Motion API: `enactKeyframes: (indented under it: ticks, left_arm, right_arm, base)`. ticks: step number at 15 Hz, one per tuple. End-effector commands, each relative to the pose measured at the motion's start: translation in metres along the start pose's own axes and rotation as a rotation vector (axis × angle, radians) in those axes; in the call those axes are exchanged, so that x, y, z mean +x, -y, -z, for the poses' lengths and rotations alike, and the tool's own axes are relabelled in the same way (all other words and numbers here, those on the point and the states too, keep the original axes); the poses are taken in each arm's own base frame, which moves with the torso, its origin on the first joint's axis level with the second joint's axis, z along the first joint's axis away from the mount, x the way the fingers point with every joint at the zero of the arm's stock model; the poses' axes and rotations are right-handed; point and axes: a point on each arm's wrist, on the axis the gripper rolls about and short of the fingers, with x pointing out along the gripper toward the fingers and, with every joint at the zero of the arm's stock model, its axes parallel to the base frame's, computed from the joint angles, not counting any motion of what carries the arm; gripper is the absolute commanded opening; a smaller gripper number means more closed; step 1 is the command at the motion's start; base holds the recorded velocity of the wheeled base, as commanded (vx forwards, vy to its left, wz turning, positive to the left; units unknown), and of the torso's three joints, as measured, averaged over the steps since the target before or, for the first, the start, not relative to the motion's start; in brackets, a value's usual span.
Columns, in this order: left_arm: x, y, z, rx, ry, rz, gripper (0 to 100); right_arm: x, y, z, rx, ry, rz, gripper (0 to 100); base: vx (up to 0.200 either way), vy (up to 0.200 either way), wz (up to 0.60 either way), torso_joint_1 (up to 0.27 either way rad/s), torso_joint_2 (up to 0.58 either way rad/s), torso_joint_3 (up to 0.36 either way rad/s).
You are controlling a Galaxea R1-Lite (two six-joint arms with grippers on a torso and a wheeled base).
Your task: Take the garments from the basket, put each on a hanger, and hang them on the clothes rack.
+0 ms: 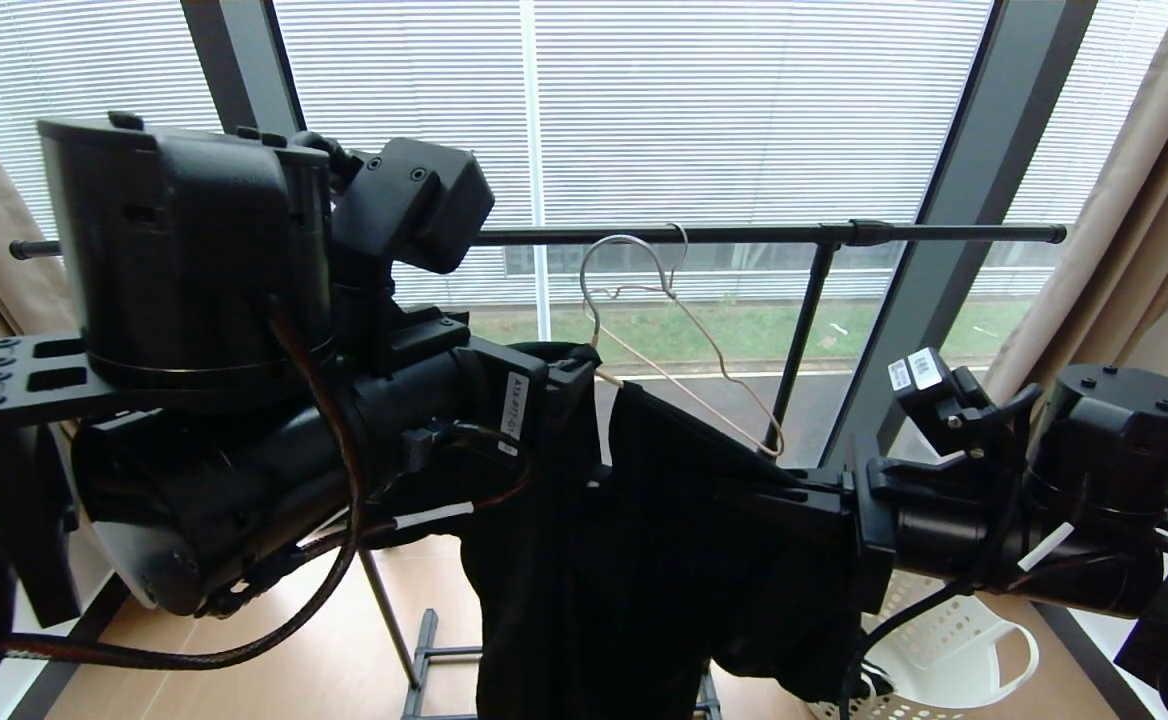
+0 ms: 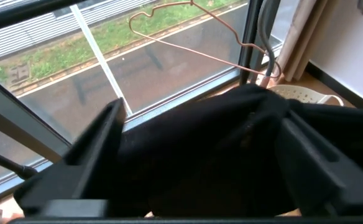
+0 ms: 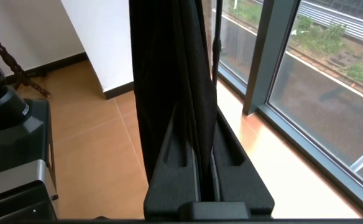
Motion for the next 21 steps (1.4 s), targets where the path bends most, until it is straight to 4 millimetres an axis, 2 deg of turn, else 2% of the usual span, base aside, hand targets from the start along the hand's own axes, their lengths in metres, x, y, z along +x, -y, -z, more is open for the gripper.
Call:
enactKeyframes:
  ticks: [1,9,11,14,17,21]
  left_arm:
    - [-0.001,-0.001,0.001,0.005,-0.005,-0.003,100]
    - [-0.018,-0.028,-0.004,0.041,-0.018,-0.066,100]
    - [-0.029,-0.050,0.008,0.038,-0.039,-0.061,100]
    - [-0.051,-0.085,0.038,0.016,-0.068,0.064,100]
    - [-0.052,-0.105,0.052,-0.026,-0.083,0.153,100]
    - [-0.053,-0.120,0.068,-0.039,-0.093,0.265,100]
  right_arm:
    - [-0.001,0.001,0.000,0.000,0.001,0.002,0]
    - [-0.006,0.007,-0.002,0.000,0.009,0.031,0]
    - [-0.013,0.013,-0.003,0.000,0.016,0.055,0]
    - [-0.036,0.027,-0.008,-0.014,0.045,0.027,0]
    - [-0.050,0.035,-0.010,-0.017,0.057,0.002,0]
    - [-0.062,0.037,-0.007,-0.009,0.055,-0.071,0]
  base:
    - [0.000,0.000,0.00,0.000,0.00,0.000]
    - [0.000,0.000,0.00,0.000,0.00,0.000]
    - [0.000,0.000,0.00,0.000,0.00,0.000]
    - [0.000,0.000,0.00,0.000,0.00,0.000]
    - [0.000,0.000,0.00,0.000,0.00,0.000]
    - [0.000,0.000,0.00,0.000,0.00,0.000]
